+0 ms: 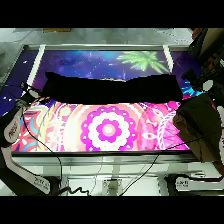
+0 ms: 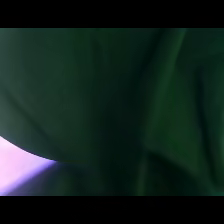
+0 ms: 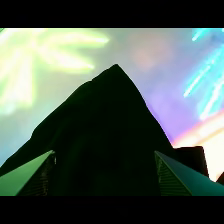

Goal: Fold the clothes and pants, and hang the long-sleeved shirts on hangers.

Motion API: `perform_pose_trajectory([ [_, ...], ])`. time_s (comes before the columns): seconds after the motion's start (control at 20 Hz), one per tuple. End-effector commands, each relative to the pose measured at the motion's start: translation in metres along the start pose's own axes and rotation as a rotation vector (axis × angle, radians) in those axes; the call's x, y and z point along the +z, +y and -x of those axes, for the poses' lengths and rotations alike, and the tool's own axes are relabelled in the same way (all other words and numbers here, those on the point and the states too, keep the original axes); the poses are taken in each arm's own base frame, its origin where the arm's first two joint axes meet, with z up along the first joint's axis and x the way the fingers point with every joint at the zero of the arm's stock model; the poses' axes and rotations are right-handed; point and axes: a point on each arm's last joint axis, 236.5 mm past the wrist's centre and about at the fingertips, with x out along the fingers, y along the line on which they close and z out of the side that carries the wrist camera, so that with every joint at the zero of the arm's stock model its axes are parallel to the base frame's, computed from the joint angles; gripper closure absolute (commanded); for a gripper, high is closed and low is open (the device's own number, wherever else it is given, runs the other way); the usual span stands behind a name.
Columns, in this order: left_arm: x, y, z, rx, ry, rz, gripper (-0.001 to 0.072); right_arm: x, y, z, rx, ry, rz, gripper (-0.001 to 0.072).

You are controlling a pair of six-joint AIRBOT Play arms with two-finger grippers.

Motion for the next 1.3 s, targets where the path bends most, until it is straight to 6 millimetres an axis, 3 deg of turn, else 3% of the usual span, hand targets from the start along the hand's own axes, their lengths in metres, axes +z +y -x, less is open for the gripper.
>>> perform_pose_trajectory([
  [0.0, 0.022, -0.025, -0.008, -0.060, -0.098, -0.034, 0.0633, -0.003, 0.003, 0.000, 0.004, 0.009, -0.002, 0.0029],
  [0.05, 0.030, -0.032, -0.005, -0.068, -0.118, -0.071, 0.0690, -0.005, 0.004, 0.000, 0.005, 0.014, 0.001, 0.0030],
  [0.15, 0.047, -0.049, 0.011, -0.074, -0.143, -0.165, 0.0691, -0.008, 0.007, 0.000, 0.008, 0.023, 0.009, 0.0080],
  [0.25, 0.065, -0.058, 0.042, -0.040, -0.158, -0.295, 0.0692, -0.016, 0.009, 0.001, 0.005, 0.051, 0.013, 0.0240],
  [0.4, 0.081, -0.048, 0.098, 0.096, -0.133, -0.476, 0.0690, -0.034, 0.022, 0.006, 0.011, 0.111, 0.034, 0.0418],
  [0.45, 0.083, -0.044, 0.114, 0.140, -0.122, -0.512, 0.0691, -0.041, 0.031, 0.008, 0.024, 0.126, 0.048, 0.0462],
  [0.55, 0.079, -0.037, 0.141, 0.201, -0.070, -0.616, 0.0690, -0.057, 0.062, 0.015, 0.071, 0.148, 0.089, 0.0670],
  [0.75, 0.054, -0.010, 0.159, 0.275, 0.048, -0.643, 0.0690, -0.111, 0.141, 0.031, 0.199, 0.210, 0.200, 0.0694],
  [0.95, 0.006, 0.041, 0.164, 0.330, 0.150, -0.626, 0.0690, -0.182, 0.215, 0.062, 0.345, 0.279, 0.375, 0.0695],
  [1.1, -0.030, 0.078, 0.177, 0.342, 0.183, -0.587, 0.0690, -0.215, 0.243, 0.080, 0.408, 0.308, 0.454, 0.0695],
  [1.25, -0.053, 0.108, 0.185, 0.373, 0.199, -0.475, 0.0680, -0.219, 0.245, 0.083, 0.414, 0.313, 0.458, 0.0694],
])
